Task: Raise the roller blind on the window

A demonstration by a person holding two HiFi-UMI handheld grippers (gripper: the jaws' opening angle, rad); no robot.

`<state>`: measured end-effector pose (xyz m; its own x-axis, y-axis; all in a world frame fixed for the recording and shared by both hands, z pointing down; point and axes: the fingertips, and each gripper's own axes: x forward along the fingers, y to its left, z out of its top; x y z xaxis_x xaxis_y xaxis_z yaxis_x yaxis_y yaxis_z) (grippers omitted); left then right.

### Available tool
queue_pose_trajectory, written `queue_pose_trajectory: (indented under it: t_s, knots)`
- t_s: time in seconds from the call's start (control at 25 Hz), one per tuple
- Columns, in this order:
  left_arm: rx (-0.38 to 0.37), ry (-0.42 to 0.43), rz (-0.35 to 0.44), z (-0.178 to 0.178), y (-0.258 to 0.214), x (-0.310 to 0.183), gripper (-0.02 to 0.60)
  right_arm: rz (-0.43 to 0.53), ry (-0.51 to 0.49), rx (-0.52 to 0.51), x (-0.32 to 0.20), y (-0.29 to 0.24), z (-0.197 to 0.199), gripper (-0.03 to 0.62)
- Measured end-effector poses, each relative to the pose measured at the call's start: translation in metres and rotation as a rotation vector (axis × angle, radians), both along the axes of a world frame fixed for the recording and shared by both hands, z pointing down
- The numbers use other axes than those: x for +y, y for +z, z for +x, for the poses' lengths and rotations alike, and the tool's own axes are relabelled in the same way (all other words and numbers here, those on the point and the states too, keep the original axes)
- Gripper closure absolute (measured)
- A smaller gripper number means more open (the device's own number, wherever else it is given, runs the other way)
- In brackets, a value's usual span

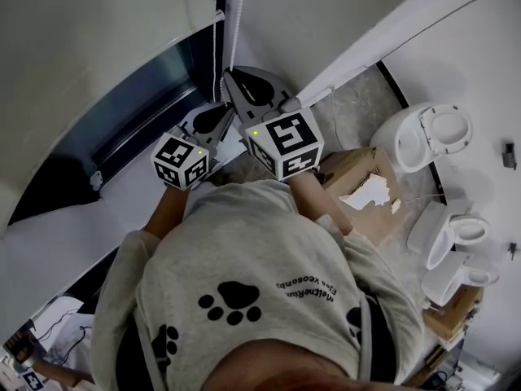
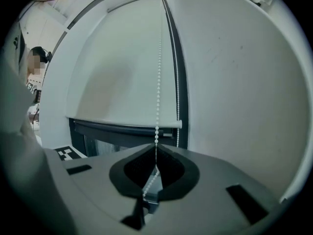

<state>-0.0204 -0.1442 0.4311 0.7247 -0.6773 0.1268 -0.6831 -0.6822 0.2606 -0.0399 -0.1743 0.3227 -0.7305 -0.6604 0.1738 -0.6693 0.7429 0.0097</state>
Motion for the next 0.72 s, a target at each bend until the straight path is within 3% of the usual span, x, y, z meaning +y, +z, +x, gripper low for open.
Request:
queue_pose_trajectory:
  t_s: [0.36, 0.44, 0.72]
  knots:
    - [-0.061, 0.012, -0.033, -0.002, 0.029, 0.005, 0.559, -0.021, 0.003, -0.001, 0.003, 0.024, 0.001, 0.585]
    - [-0.057, -0.001, -0.037, -0.002, 0.031, 0.003, 0.459, -0.025, -0.001, -0.006, 0.002, 0.024, 0.003, 0.585]
    - [-0.035, -0.027, 0.041, -0.01, -0.005, 0.0, 0.445, -0.032, -0.02, -0.021, 0.003, 0.023, 0.005, 0.585]
